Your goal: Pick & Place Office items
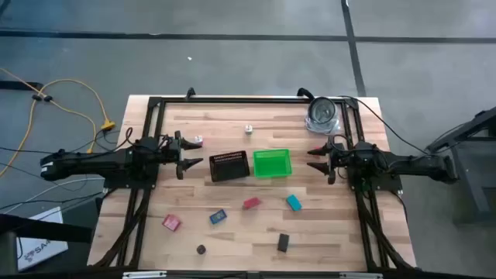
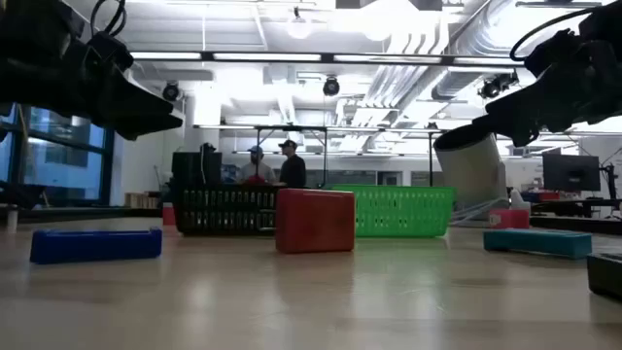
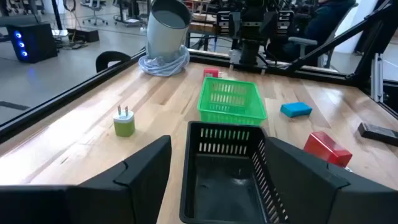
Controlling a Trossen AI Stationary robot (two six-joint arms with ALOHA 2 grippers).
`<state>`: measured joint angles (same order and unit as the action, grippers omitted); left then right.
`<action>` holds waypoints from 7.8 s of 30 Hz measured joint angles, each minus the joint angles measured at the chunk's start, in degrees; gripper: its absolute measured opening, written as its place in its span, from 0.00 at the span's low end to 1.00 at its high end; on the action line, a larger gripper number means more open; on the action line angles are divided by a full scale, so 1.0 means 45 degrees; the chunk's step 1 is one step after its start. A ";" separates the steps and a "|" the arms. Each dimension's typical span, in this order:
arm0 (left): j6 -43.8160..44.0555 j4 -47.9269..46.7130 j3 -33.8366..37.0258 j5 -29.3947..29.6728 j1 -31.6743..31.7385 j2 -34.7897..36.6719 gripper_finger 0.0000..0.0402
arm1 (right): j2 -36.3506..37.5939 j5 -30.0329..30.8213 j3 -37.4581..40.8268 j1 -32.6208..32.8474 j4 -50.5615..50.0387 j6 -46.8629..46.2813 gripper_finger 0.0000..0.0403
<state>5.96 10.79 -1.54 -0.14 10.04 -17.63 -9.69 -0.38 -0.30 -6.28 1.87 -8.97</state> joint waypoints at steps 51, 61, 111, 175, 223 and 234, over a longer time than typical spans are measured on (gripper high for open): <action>0.0002 0.0000 0.0000 0.0000 0.0004 0.0004 0.63 | 0.0000 0.0003 -0.0004 0.0001 0.0003 0.0000 0.51; 0.0002 0.0002 0.0000 0.0000 0.0002 0.0000 0.63 | 0.0000 0.0003 0.0000 0.0001 0.0003 0.0000 0.51; -0.0023 -0.3686 -0.6595 0.4622 -0.1366 -0.6778 0.63 | 0.0000 -0.0001 -0.0004 0.0000 0.0000 0.0004 0.51; 1.3787 -1.5153 -1.7112 0.6224 -0.9751 -1.6844 0.63 | 0.0000 0.0045 0.0000 0.0000 -0.0010 0.0000 0.51; 1.5323 -1.4911 -1.8107 0.4999 -1.0804 -2.0222 0.63 | 0.0000 0.0042 0.0000 0.0002 -0.0078 0.0000 0.51; 1.5450 -1.3470 -1.6901 0.5770 -1.1277 -2.0215 0.63 | 0.0000 0.0043 -0.0001 0.0003 -0.0080 0.0002 0.51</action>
<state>75.48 -49.83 -77.59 25.82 -40.70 -108.60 -9.69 -0.19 -0.30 -6.27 1.51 -8.96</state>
